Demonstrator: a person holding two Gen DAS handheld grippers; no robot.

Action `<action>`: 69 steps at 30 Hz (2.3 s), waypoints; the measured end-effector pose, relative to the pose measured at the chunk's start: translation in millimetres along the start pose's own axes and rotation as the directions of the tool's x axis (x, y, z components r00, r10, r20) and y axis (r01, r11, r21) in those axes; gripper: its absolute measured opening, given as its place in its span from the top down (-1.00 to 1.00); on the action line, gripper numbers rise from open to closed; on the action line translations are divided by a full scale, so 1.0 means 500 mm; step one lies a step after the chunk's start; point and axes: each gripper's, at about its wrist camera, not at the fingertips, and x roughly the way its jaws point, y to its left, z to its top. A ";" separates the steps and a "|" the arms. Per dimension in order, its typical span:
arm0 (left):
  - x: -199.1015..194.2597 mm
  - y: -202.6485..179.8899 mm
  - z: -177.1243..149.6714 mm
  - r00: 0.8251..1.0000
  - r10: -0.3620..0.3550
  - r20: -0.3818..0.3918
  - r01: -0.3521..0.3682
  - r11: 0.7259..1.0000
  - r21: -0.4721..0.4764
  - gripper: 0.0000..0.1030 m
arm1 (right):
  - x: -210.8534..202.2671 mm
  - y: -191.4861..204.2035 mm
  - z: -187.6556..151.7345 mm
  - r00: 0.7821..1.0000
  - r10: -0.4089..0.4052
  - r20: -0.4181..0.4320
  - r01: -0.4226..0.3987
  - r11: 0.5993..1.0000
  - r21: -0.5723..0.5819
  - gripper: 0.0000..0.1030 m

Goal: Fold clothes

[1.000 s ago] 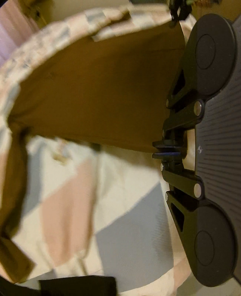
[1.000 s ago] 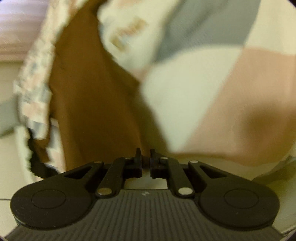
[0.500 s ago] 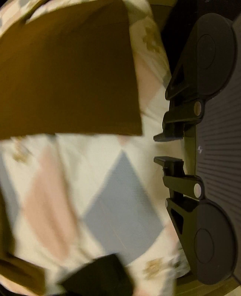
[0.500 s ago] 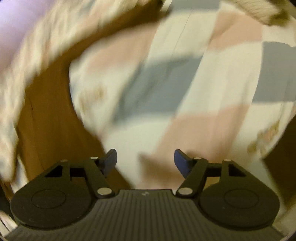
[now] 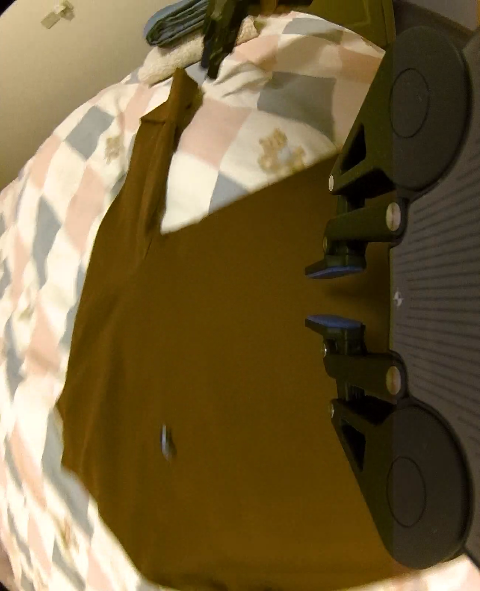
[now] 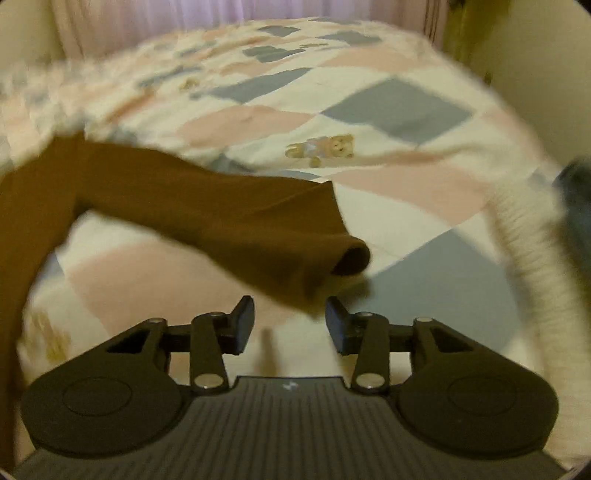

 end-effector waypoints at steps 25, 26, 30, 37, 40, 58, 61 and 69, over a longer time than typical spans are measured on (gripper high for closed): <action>0.086 -0.078 0.045 0.987 0.039 -0.153 -0.054 0.994 -0.095 0.39 | 0.004 0.230 -0.139 0.957 -0.089 0.276 0.287 0.157 -0.945 0.33; 0.083 -0.078 0.043 0.988 0.037 -0.153 -0.052 0.994 -0.097 0.39 | 0.020 0.227 -0.152 0.955 -0.085 0.284 0.291 0.101 -0.951 0.33; 0.075 -0.076 0.036 0.987 0.038 -0.153 -0.055 0.992 -0.110 0.36 | 0.071 0.201 -0.169 0.939 -0.117 0.322 0.316 -0.068 -0.946 0.34; 0.076 -0.070 0.029 0.990 0.023 -0.140 -0.048 0.983 -0.180 0.35 | 0.091 0.176 -0.124 0.960 -0.059 0.275 0.275 -0.018 -0.961 0.99; 0.078 -0.077 0.031 0.990 0.025 -0.136 -0.050 0.982 -0.184 0.35 | 0.034 0.149 -0.008 0.983 0.027 0.179 0.149 0.438 -0.886 0.99; 0.080 -0.090 0.020 0.991 -0.010 -0.131 -0.017 0.978 -0.206 0.24 | -0.084 -0.148 -0.006 0.976 -0.211 0.046 0.124 0.721 0.682 -0.07; 0.073 -0.090 0.011 0.991 -0.006 -0.131 -0.021 0.978 -0.206 0.23 | -0.022 -0.206 -0.025 0.964 -0.225 0.143 -0.009 0.509 0.861 -0.07; 0.051 -0.083 -0.012 0.993 0.007 -0.117 -0.033 0.973 -0.227 0.17 | 0.127 -0.229 -0.063 0.949 -0.186 0.255 -0.247 0.065 0.967 0.85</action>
